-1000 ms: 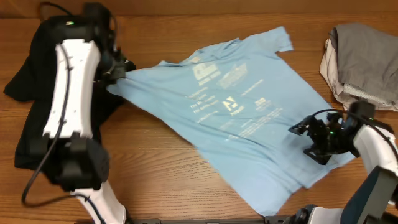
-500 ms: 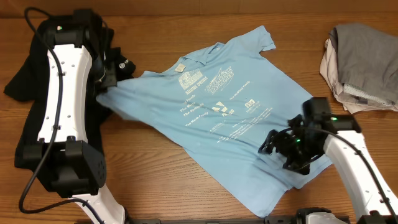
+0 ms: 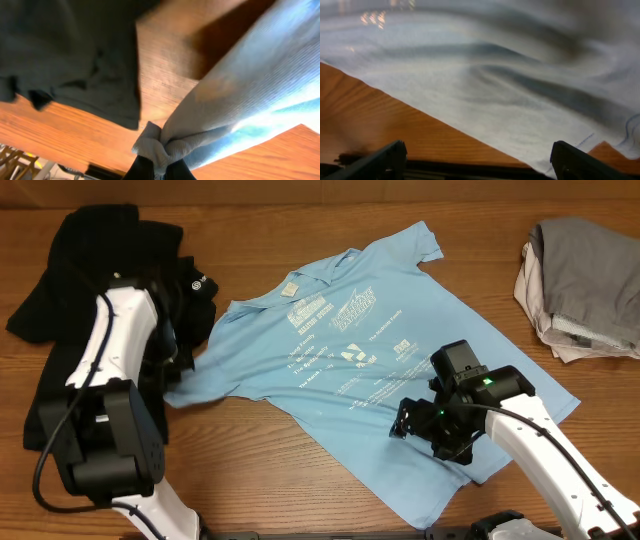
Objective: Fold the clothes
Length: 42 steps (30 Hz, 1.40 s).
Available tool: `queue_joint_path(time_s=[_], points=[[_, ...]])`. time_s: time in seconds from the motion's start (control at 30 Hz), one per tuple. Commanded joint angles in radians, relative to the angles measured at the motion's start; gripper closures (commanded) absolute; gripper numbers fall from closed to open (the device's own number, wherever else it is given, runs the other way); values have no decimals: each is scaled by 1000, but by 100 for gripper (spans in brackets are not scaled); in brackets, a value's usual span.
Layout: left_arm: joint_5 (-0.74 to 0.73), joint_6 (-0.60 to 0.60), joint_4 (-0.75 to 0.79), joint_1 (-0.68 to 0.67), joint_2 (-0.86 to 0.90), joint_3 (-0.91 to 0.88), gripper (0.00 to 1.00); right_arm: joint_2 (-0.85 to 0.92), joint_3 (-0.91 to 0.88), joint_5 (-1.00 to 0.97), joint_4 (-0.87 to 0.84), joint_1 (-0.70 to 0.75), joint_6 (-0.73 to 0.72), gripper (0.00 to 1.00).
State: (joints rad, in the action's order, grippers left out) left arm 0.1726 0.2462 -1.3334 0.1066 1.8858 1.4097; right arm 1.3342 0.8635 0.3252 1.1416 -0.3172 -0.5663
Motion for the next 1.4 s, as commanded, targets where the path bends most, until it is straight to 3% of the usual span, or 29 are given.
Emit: queue_joint_path(time_s=[0.0,0.13,0.17,0.33,0.9,1.13,1.37], points=[[9,81,38,-30,-135,-127,96,-16,19,-35,-31,-2,-33,2],[-122,109,134,-31,-256,-249,96,-16,19,-72,-84,2,-33,0],[-218,109,179,-31,-311,-290,95,-16,19,-78,-107,17,-33,0],[-373,117,215,-60,-413,-346,96,-16,19,-79,-172,73,-4,0],[-220,464,87,-409,-552,-509,96,-16,19,-82,-221,123,51,0],[-179,545,-67,-442,-707,-509,95,-16,19,-82,-222,123,62,0],[-151,554,-107,-442,-867,-509,96,-16,19,-82,-243,123,63,0]])
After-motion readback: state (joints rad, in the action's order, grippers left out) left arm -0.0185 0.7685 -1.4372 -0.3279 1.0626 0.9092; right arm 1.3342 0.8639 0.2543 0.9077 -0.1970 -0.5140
